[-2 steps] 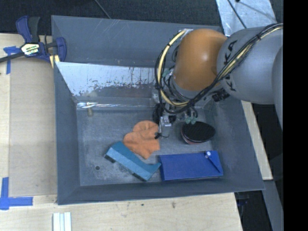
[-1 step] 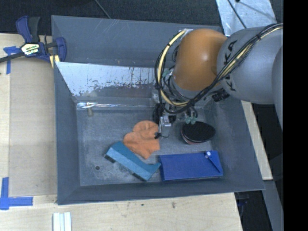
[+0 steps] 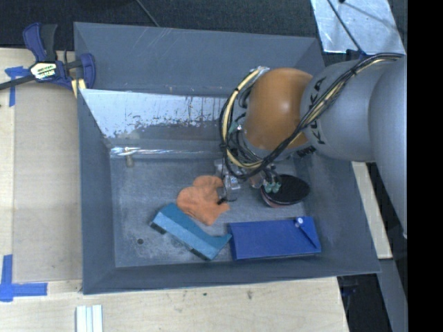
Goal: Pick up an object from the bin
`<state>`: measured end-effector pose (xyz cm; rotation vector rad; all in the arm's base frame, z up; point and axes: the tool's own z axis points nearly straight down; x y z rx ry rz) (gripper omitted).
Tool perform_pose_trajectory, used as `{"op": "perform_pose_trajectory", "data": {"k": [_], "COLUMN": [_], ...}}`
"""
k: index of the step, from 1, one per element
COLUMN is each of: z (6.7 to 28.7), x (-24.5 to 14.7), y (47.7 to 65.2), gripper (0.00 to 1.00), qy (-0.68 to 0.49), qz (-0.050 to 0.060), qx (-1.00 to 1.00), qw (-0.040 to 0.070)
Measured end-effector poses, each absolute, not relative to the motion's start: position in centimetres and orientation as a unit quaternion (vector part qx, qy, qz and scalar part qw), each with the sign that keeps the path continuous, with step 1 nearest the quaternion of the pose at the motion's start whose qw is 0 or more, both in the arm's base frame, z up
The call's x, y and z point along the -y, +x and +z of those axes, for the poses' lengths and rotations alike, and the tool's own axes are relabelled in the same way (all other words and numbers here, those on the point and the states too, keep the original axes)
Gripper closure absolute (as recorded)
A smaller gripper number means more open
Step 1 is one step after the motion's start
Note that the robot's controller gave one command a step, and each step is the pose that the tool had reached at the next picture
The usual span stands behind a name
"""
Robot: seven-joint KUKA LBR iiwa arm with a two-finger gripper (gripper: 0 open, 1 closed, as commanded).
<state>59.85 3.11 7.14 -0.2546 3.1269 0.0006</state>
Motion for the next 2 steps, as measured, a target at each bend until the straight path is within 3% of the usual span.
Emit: {"op": "perform_pose_trajectory", "data": {"k": [1,2], "z": [7.1,27.0], "x": [-3.1,-1.8], "y": [59.9,59.7], "gripper": [1.00,1.00], "qy": [-0.081,-0.090], "qz": [0.000,-0.001], "qx": [-0.997,-0.996], "qw": [0.002,0.004]}}
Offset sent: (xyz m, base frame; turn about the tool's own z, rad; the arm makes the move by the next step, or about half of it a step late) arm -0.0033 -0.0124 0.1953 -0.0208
